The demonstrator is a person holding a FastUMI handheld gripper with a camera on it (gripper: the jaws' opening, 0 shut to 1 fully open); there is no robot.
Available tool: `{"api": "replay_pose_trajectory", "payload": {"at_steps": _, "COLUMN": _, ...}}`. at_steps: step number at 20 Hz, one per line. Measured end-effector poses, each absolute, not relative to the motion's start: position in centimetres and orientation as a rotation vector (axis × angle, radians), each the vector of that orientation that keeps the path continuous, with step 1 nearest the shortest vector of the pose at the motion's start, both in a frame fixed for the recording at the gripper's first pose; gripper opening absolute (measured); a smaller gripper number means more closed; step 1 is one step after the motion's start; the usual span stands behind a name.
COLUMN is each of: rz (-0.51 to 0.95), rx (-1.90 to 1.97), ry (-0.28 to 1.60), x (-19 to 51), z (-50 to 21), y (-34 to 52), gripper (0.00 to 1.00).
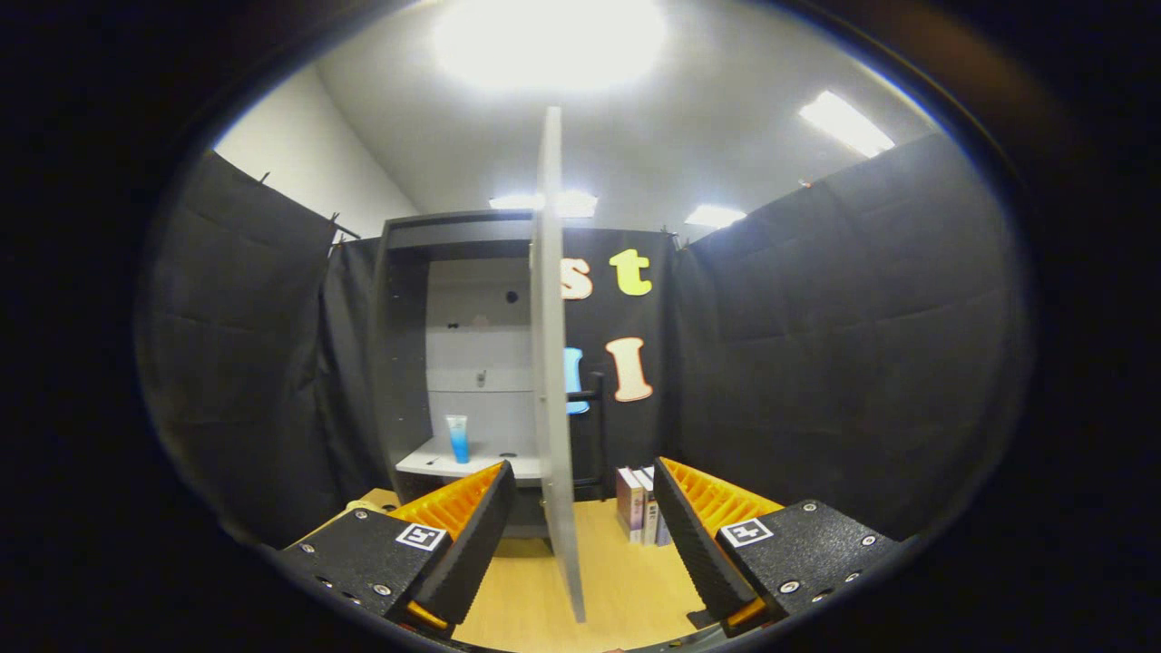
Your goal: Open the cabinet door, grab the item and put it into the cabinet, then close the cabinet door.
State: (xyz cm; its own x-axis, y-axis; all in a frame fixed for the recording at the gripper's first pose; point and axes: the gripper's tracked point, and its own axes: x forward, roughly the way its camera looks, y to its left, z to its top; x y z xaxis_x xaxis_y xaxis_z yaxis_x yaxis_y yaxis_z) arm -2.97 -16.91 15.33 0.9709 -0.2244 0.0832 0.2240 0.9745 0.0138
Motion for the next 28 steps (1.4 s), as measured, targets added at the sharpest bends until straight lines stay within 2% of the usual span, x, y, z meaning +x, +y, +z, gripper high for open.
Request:
{"api": "replay_pose_trajectory", "payload": {"at_steps": 6, "rz": -0.423, "rx": 0.04, "ry": -0.075, "x": 1.0, "z": 14.8, "y": -24.5, "gripper": 0.93}}
{"api": "replay_pose_trajectory", "payload": {"at_steps": 9, "rz": -0.475, "rx": 0.065, "ry": -0.042, "x": 4.2, "z": 13.6, "y": -26.4, "gripper": 0.94}}
{"api": "replay_pose_trajectory", "payload": {"at_steps": 16, "rz": -0.487, "rx": 0.01, "ry": 0.008, "x": 8.7, "z": 12.7, "y": -25.8, "gripper": 0.94}}
{"api": "replay_pose_trajectory", "payload": {"at_steps": 17, "rz": -0.492, "rx": 0.006, "ry": -0.002, "x": 8.7, "z": 13.0, "y": -25.8, "gripper": 0.91}}
{"api": "replay_pose_trajectory", "payload": {"at_steps": 23, "rz": -0.475, "rx": -0.005, "ry": -0.008, "x": 7.6, "z": 13.1, "y": -23.7, "gripper": 0.91}}
{"api": "replay_pose_trajectory", "payload": {"at_steps": 28, "rz": -0.386, "rx": -0.013, "ry": -0.006, "x": 7.7, "z": 12.9, "y": -19.0, "gripper": 0.91}}
